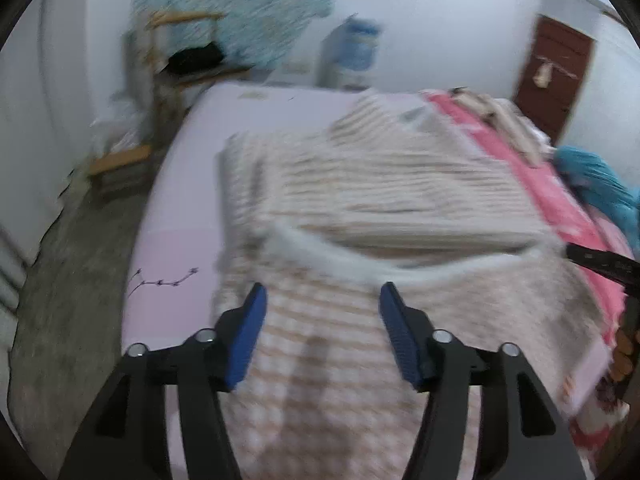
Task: Fold large clothes
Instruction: 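Lift both open tools away from the coat and back off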
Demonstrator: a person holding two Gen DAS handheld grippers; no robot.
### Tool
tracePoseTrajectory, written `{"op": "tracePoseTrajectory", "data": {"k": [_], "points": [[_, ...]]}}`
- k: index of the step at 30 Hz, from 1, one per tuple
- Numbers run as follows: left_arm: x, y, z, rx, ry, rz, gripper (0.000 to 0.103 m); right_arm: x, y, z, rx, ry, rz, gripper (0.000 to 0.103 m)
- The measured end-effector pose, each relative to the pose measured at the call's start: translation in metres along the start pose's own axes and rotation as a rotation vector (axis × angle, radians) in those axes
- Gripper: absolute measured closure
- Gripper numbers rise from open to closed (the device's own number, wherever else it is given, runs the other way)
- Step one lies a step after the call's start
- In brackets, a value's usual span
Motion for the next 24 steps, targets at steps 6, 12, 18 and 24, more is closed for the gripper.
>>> {"op": "tracePoseTrajectory", "data": {"k": [6, 12, 18, 24], "points": [[-0.027, 0.035, -0.08, 0.152, 0.192, 0.057, 0.035, -0.041, 0.046, 0.064, -0.241, -0.103, 0.045, 0.049], [-0.009, 0.078, -0.09, 0.189, 0.163, 0.152, 0.028, -0.025, 0.098, 0.077, -0.378, -0.061, 0.153, 0.045], [-0.007, 0.079, -0.089, 0.225, 0.13, 0.145, 0.025, -0.015, 0.103, 0.066, -0.272, -0.07, 0.18, 0.043], [-0.026, 0.076, -0.08, 0.217, 0.103, 0.121, 0.023, -0.044, 0.094, 0.082, -0.328, -0.137, 0.102, 0.04]]}}
Point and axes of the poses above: each gripper's, at about its wrist camera, not at the fingertips, and x roughly the way its jaws point, z to its left, y to its underside, the point moved 9 cm from there along x, roughly the way its jaws point, and after that the axes turned 15 degrees about -z, right-handed, at the moved point
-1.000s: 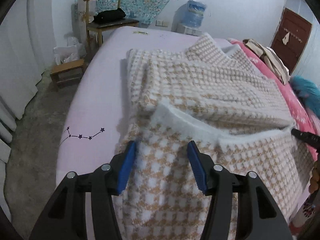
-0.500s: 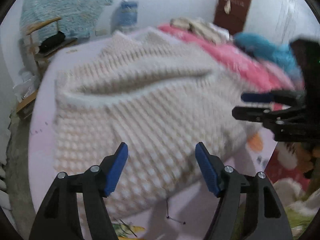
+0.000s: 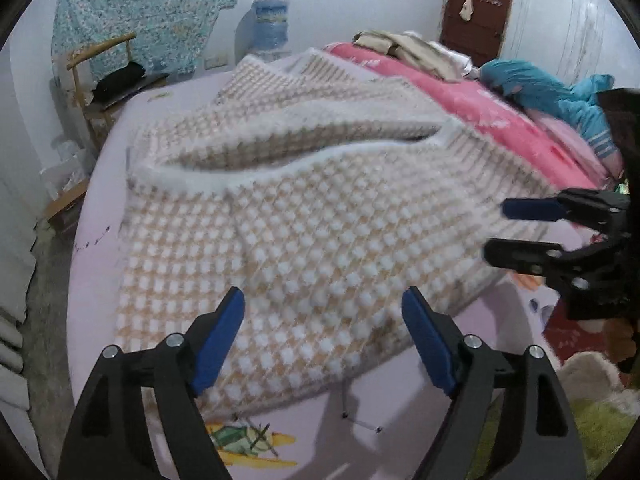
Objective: Fold large clothes
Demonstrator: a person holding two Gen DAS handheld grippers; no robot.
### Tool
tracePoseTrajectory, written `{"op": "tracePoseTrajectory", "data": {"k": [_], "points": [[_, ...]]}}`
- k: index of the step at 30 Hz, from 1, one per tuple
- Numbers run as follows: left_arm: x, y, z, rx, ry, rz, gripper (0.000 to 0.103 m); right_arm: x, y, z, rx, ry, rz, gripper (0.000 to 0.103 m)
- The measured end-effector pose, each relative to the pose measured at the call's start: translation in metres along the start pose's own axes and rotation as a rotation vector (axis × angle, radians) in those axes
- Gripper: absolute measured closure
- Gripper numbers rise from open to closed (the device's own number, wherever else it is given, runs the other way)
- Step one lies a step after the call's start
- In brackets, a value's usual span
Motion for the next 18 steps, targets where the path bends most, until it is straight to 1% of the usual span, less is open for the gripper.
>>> {"op": "tracePoseTrajectory", "data": {"k": [1, 2, 3, 4, 6, 8, 10, 11, 12, 13, 14, 16, 18], "points": [[0.007, 0.01, 0.005, -0.004, -0.03, 0.037, 0.022, 0.008, 0.009, 0.001, -0.012, 0.011, 0.032, 0.04], [0.014, 0.017, 0.01, -0.017, -0.041, 0.067, 0.022, 0.015, 0.019, -0.001, -0.015, 0.023, 0.068, 0.039], [0.018, 0.02, 0.011, -0.028, -0.042, 0.072, 0.022, 0.026, 0.031, -0.003, -0.014, 0.036, 0.099, 0.039], [0.016, 0.019, 0.011, -0.023, -0.046, 0.053, 0.022, 0.027, 0.031, -0.003, -0.014, 0.037, 0.08, 0.038], [0.013, 0.014, 0.009, -0.008, -0.05, 0.064, 0.022, 0.022, 0.026, -0.004, -0.022, 0.037, 0.085, 0.038], [0.002, 0.003, 0.014, -0.042, -0.042, 0.021, 0.022, 0.012, 0.019, -0.009, -0.008, 0.054, 0.061, 0.038], [-0.006, -0.005, 0.026, -0.076, -0.061, -0.025, 0.022, 0.0, 0.01, -0.021, -0.005, 0.104, 0.023, 0.038], [-0.005, -0.004, 0.032, -0.089, -0.074, -0.023, 0.021, -0.006, 0.006, -0.031, 0.008, 0.135, 0.007, 0.038], [-0.001, 0.002, 0.041, -0.11, -0.099, 0.003, 0.02, -0.007, 0.004, -0.042, 0.029, 0.156, 0.001, 0.037], [0.003, 0.008, 0.048, -0.126, -0.115, 0.03, 0.02, -0.006, 0.007, -0.054, 0.061, 0.179, 0.011, 0.037], [0.011, 0.019, 0.055, -0.147, -0.114, 0.055, 0.02, -0.001, 0.016, -0.065, 0.082, 0.203, 0.037, 0.037], [0.009, 0.018, 0.054, -0.111, -0.123, 0.012, 0.019, 0.018, 0.038, -0.083, 0.114, 0.219, 0.105, 0.037], [0.009, 0.017, 0.047, -0.041, -0.144, 0.037, 0.019, 0.019, 0.036, -0.085, 0.137, 0.206, 0.092, 0.036]]}}
Point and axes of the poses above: each gripper's, at about its wrist camera, not at the fingertips, and x roughly the way its jaws point, z to its left, y to its underside, the point moved 9 cm from there along x, roughly the way its jaws point, and after that the axes turned 15 degrees about -z, right-handed, at the moved point
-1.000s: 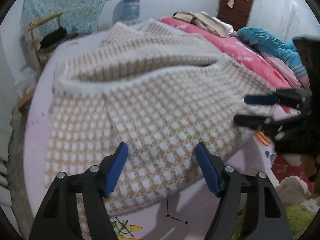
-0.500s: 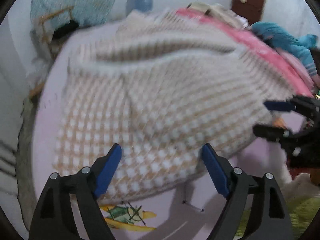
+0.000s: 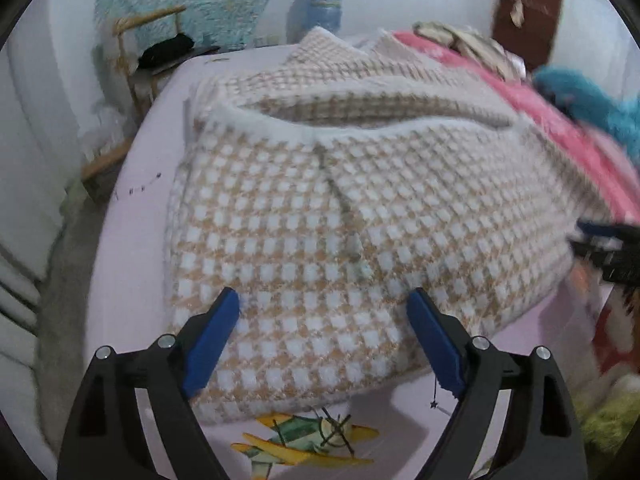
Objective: Fold large clothes
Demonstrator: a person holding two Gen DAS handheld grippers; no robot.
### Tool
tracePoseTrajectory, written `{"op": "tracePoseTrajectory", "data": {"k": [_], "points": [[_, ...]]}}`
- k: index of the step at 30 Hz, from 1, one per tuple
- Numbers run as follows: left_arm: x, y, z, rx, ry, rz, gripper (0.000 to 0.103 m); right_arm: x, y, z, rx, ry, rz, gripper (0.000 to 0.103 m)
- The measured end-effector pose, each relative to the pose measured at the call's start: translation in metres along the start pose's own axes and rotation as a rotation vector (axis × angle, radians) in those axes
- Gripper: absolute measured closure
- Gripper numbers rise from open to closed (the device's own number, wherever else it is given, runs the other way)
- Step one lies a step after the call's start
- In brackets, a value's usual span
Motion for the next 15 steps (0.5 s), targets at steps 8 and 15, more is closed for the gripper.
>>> {"op": "tracePoseTrajectory", "data": {"k": [8, 15], "points": [[-0.001, 0.002, 0.023, -0.176, 0.044, 0.003, 0.016, -0.01, -0.016, -0.03, 0.094, 0.044, -0.019, 0.034], [-0.023, -0.026, 0.025, -0.204, 0.026, -0.024, 0.015, -0.017, -0.035, -0.025, 0.128, 0.014, -0.04, 0.032]]}}
Point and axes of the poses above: each gripper's, at about its wrist camera, not at the fingertips, and x roughly the way its jaws point, z to its left, y to its underside, the point moved 9 cm from there along x, roughly the way its jaws point, and after that the axes turned 15 degrees about -z, right-handed, at the moved point
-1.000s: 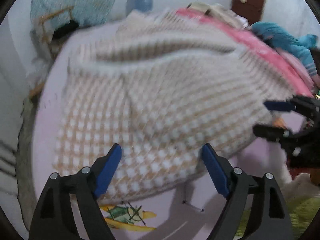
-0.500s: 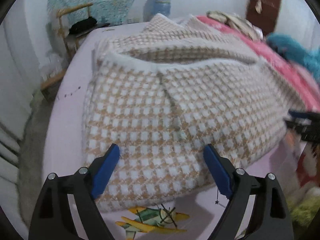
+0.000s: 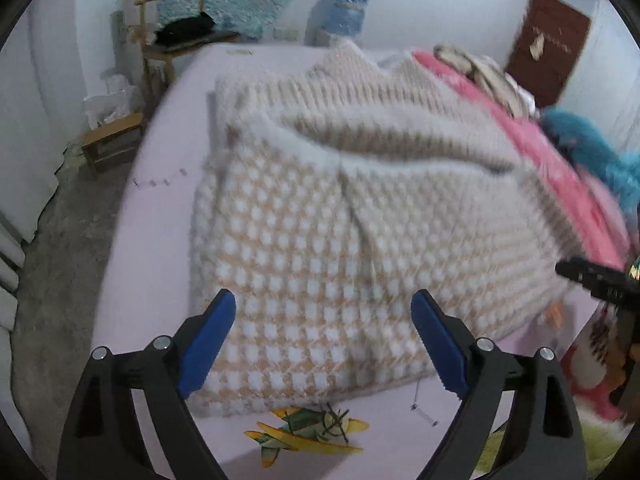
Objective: Fold large clothes
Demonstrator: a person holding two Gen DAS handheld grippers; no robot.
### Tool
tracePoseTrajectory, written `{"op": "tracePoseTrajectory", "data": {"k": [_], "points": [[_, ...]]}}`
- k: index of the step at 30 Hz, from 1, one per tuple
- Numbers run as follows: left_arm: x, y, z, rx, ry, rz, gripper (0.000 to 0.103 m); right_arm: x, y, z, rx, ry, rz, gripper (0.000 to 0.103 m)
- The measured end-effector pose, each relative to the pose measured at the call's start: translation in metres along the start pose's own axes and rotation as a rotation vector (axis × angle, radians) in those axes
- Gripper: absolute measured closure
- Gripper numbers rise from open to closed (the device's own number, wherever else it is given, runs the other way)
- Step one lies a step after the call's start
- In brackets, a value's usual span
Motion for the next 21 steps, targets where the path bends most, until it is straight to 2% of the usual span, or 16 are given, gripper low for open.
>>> {"op": "tracePoseTrajectory", "data": {"k": [1, 3, 6, 9, 12, 15, 19, 21], "points": [[-0.003, -0.004, 0.0, -0.004, -0.004, -0.014, 0.015, -0.003, -0.007, 0.004, 0.0, -0.013, -0.018, 0.03], [-0.005, -0.02, -0.001, -0.004, -0.003, -0.04, 0.013, -0.006, -0.02, 0.013, -0.015, -0.039, -0.045, 0.021], [0.004, -0.033, -0.006, 0.028, -0.01, -0.048, 0.012, -0.001, -0.034, 0.036, -0.04, -0.085, -0.077, 0.015], [0.024, -0.034, -0.012, 0.071, -0.046, 0.003, 0.011, 0.009, -0.035, 0.056, -0.069, -0.11, -0.081, 0.014], [0.049, -0.024, -0.018, 0.098, -0.066, 0.087, 0.011, 0.019, -0.037, 0.073, -0.11, -0.122, -0.085, 0.013], [0.066, -0.011, -0.021, 0.101, -0.082, 0.135, 0.011, 0.03, -0.037, 0.082, -0.124, -0.138, -0.075, 0.013], [0.069, -0.006, -0.022, 0.144, -0.11, 0.12, 0.007, 0.05, -0.025, 0.08, -0.124, -0.131, -0.023, 0.012], [0.071, -0.005, -0.021, 0.142, -0.116, 0.115, 0.005, 0.057, -0.014, 0.08, -0.102, -0.136, 0.01, 0.008]]}}
Point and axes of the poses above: each gripper's, at about its wrist camera, not at the fingertips, and x roughly the way its jaws point, z to its left, y to its underside, the point moved 9 cm from there along x, roughly the way its jaws point, and after that the axes turned 15 degrees about -z, right-handed, at the moved point
